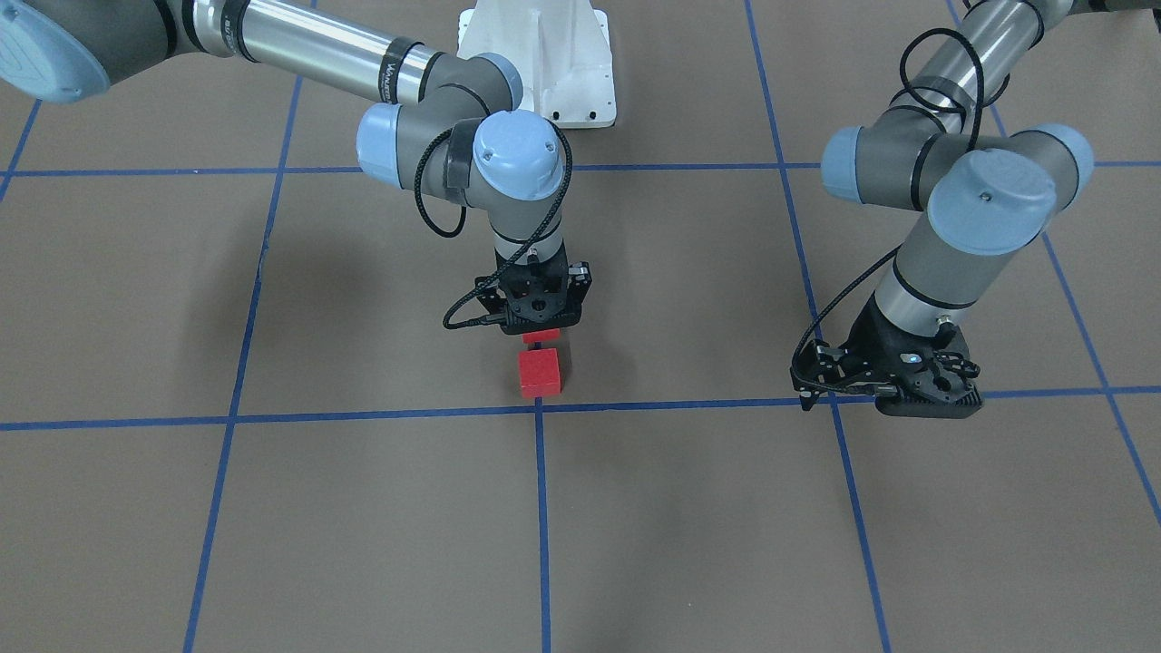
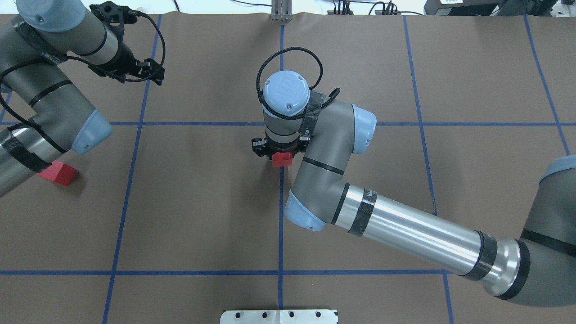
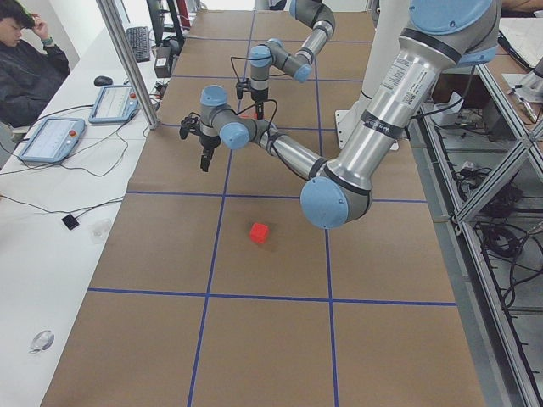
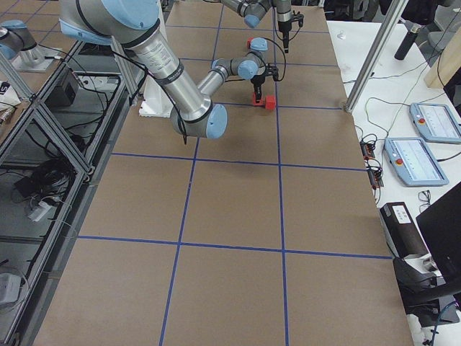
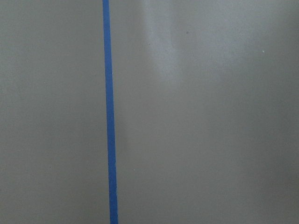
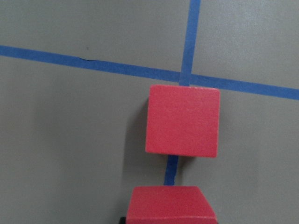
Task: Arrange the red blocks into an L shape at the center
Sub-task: 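Lower the held cube against the center cube's side nearer the robot, then open the right gripper and raise it while the left gripper approaches the last cube, then lower the left gripper onto the last red cube and grasp it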
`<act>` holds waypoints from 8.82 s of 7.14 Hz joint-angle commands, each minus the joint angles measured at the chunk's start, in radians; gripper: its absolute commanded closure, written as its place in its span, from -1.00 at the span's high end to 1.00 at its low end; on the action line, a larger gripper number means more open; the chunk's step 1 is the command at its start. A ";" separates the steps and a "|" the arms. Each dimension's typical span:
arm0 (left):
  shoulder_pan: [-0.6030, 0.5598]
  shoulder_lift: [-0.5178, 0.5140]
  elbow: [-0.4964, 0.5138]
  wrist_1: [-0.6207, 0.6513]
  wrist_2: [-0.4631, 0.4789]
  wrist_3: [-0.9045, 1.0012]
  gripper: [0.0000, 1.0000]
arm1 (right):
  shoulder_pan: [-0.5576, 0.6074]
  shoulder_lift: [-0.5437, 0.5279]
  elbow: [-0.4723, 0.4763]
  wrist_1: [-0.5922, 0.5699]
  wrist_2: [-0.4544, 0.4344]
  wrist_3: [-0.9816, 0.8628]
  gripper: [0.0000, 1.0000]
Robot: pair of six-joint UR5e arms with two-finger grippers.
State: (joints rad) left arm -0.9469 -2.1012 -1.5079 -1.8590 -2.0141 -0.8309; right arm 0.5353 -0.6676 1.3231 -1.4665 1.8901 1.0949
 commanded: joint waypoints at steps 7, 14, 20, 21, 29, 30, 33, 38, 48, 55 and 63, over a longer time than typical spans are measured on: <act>0.008 -0.010 0.006 -0.002 0.002 -0.008 1.00 | 0.000 -0.006 -0.018 0.006 -0.012 0.045 -1.00; 0.007 -0.005 0.006 0.000 0.002 -0.007 1.00 | -0.002 0.000 -0.048 0.052 -0.022 0.037 -1.00; 0.008 -0.003 0.006 0.000 0.002 -0.011 1.00 | 0.000 -0.003 -0.048 0.061 -0.023 0.037 -0.91; 0.008 -0.003 0.006 0.000 0.002 -0.011 1.00 | 0.000 -0.003 -0.048 0.061 -0.029 0.037 -0.89; 0.008 0.000 0.008 0.000 0.002 -0.011 1.00 | 0.000 -0.003 -0.051 0.064 -0.062 0.039 0.43; 0.008 0.000 0.006 -0.002 0.002 -0.011 1.00 | 0.002 -0.003 -0.051 0.064 -0.062 0.042 0.50; 0.004 0.000 0.002 0.000 0.000 -0.010 1.00 | 0.032 0.020 -0.041 0.066 -0.054 0.043 0.97; -0.009 0.290 -0.263 0.000 -0.075 0.018 1.00 | 0.237 -0.151 0.288 -0.089 0.128 0.028 0.98; 0.002 0.630 -0.227 -0.359 -0.061 0.150 1.00 | 0.314 -0.345 0.317 -0.011 0.201 -0.076 0.98; 0.055 0.606 -0.167 -0.365 -0.066 0.142 1.00 | 0.310 -0.336 0.315 -0.011 0.195 -0.075 0.98; 0.073 0.607 -0.144 -0.362 -0.075 0.131 0.52 | 0.308 -0.334 0.314 -0.008 0.192 -0.072 0.98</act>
State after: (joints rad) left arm -0.8737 -1.4908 -1.6521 -2.2212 -2.0880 -0.6976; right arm 0.8438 -1.0018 1.6380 -1.4744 2.0829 1.0234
